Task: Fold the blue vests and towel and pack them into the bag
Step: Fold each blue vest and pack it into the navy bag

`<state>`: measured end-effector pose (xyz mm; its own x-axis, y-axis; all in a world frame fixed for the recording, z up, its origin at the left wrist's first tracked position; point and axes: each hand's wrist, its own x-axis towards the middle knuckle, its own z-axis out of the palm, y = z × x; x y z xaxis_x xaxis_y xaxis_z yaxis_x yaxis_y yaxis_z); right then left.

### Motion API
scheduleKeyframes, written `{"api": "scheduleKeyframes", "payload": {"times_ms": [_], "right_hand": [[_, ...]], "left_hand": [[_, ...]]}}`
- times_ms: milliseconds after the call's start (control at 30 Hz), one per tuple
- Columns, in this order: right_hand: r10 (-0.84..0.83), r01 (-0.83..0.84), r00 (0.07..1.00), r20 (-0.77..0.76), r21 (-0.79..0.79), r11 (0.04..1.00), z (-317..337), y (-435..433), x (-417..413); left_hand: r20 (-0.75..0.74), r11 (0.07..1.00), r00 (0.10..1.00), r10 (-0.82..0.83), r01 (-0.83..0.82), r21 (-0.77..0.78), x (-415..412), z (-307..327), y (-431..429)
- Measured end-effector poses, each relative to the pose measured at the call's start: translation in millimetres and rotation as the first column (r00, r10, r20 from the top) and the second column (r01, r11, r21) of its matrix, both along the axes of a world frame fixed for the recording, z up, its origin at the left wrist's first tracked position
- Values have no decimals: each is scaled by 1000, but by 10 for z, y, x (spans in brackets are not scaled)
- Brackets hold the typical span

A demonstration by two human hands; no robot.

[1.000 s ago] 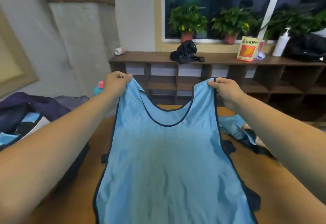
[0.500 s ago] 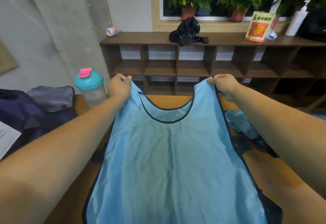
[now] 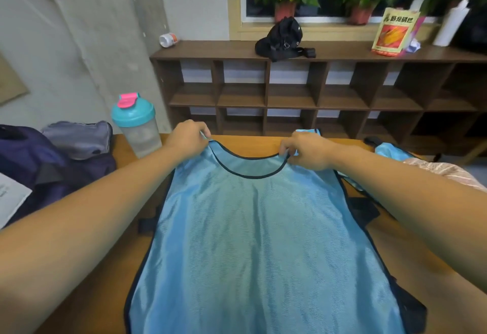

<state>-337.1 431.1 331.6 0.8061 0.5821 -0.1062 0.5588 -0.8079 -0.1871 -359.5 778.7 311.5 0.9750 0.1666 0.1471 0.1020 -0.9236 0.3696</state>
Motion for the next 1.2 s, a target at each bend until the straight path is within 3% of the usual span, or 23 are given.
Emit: {"api": "scheduleKeyframes", "payload": {"times_ms": [100,200,333,433,533,633,767,900,1067,1200], "right_hand": [[-12,13,998,68,-11,1000,1,-30,67],[14,19,978,210,-154,988,-9,-82,183],[90,13,939,331,-297,955,-36,-107,249],[150,-10,927,343,-377,926,13,-143,284],[223,-99,924,310,-369,924,42,-218,334],[249,-140,899,361,-302,943,44,-304,392],[192,-106,892,410,-224,969,117,-369,418],[188,-24,870,456,-340,940,144,-299,326],[230,-168,956,183,-300,939,126,-32,145],[201,-161,970,138,-256,953,140,-29,131]], "left_hand": [[-3,998,1000,24,-24,66,27,61,-7],[-76,985,997,16,-2,173,77,99,-90],[-30,895,998,-63,70,441,199,143,-167],[1,838,993,-121,102,536,289,209,-189],[-26,867,981,-192,182,463,374,256,-166],[-120,906,925,-360,378,190,344,296,-165],[-322,848,795,-514,527,-54,134,439,-288],[-422,784,736,-528,614,91,44,423,-311],[-420,766,756,-502,614,190,49,423,-304],[-432,755,769,-471,605,254,-10,399,-357]]}}
